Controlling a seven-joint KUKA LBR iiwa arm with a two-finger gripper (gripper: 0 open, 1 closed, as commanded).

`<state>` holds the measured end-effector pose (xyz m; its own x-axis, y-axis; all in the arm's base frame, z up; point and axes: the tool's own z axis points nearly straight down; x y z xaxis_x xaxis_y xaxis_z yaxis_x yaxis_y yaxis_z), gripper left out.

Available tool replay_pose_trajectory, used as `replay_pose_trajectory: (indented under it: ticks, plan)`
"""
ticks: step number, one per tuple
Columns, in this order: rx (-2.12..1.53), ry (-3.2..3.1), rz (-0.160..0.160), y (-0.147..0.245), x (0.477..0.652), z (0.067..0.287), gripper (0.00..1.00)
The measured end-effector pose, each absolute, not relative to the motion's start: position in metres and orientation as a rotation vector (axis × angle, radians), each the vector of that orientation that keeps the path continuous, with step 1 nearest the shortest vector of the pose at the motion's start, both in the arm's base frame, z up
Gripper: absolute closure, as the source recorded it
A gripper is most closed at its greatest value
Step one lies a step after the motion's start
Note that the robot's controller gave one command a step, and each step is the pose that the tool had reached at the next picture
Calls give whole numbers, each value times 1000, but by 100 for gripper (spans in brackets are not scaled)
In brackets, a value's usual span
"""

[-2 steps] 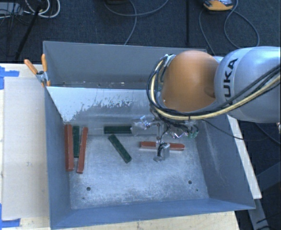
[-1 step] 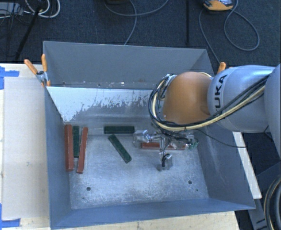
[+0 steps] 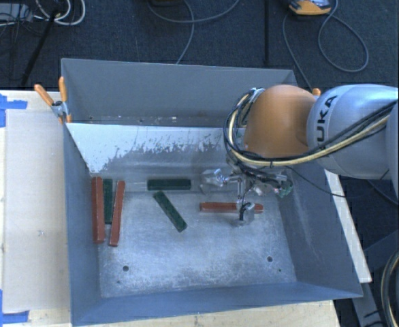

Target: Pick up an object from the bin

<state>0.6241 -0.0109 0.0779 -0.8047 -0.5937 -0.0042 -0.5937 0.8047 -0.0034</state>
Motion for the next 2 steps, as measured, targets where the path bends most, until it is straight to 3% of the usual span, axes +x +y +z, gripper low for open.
replay_pose_trajectory:
  ticks: [1,2]
  plan:
    - [-979,2983,3,-9,622,77,100]
    - [-948,2986,-4,-24,602,216,100]
